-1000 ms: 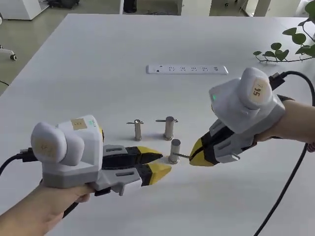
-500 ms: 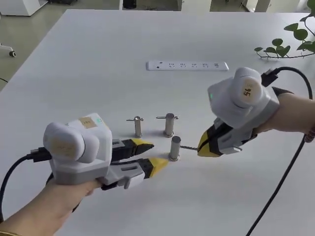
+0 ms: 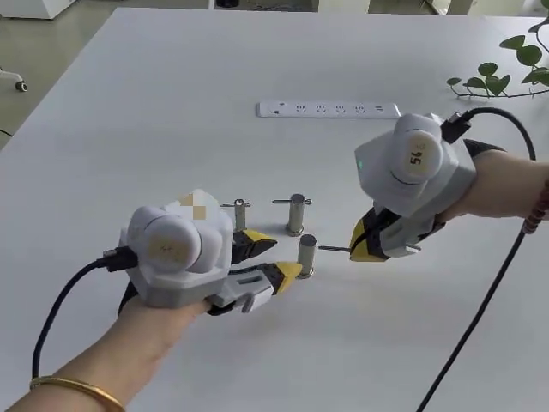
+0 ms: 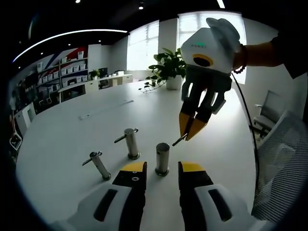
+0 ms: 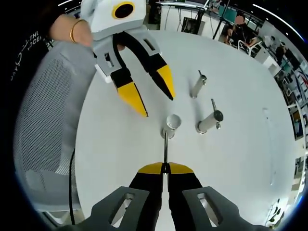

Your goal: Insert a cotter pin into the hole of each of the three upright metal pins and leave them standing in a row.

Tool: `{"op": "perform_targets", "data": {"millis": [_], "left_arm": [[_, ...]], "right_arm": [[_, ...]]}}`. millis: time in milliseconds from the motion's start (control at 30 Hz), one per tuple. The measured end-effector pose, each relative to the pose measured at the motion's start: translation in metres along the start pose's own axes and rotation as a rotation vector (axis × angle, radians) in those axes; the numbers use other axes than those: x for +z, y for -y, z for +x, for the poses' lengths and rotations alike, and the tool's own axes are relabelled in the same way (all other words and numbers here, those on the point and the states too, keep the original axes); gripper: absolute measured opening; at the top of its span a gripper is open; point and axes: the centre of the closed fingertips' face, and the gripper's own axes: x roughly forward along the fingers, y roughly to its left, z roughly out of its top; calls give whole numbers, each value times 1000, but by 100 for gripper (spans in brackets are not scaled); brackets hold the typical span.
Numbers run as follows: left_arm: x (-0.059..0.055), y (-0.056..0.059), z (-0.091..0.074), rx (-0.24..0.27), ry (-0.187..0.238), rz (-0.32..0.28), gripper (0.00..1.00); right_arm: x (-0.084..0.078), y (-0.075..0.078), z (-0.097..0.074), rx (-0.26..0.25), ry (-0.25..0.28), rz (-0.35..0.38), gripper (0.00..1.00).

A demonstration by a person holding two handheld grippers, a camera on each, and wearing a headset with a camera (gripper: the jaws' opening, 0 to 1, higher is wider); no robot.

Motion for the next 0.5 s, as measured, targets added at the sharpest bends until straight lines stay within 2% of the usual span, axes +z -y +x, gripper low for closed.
{"op": "perform_targets", "data": {"millis": [200,500], "left_arm": [[-6,0,14,0,-27,-7,21],[-6,-3,25,5,-24,-18,17]], "right_arm": [[-2,4,2,-4,-14,-1,0],[1,8,4,5,-12,-2,0]]}}
